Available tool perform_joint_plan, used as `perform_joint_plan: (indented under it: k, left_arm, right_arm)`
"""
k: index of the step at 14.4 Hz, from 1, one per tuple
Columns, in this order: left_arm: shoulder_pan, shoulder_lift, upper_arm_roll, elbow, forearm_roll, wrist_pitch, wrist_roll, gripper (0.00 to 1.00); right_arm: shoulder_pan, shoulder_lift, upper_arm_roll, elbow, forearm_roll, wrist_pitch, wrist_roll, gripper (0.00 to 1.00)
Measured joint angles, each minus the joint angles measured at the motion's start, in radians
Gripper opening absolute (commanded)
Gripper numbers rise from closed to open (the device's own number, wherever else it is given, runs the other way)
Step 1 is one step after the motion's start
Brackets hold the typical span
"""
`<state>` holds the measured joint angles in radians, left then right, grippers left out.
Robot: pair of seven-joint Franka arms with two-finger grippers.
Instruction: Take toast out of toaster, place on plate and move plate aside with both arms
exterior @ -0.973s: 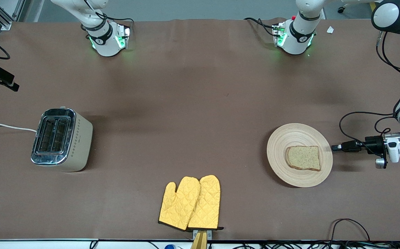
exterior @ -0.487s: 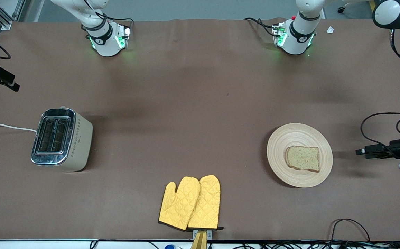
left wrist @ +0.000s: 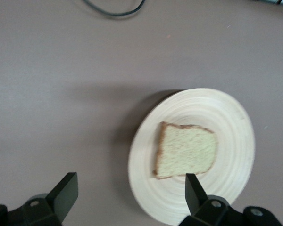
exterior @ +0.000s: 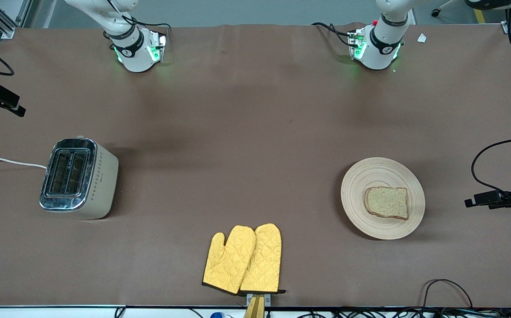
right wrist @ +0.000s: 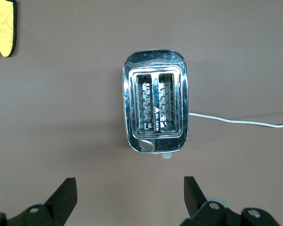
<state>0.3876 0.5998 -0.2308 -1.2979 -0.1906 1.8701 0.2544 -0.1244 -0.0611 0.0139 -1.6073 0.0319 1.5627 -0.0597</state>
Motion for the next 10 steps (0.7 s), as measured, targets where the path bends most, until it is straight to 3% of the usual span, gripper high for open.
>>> perform_joint_plan:
  k: [10]
  left_arm:
    - [-0.232,-0.169,-0.001,-0.012,0.182,-0.068,-0.377,1.00]
  right_arm:
    - [0.000,0.000,0.000,0.000,0.000,-0.002,0.000,1.00]
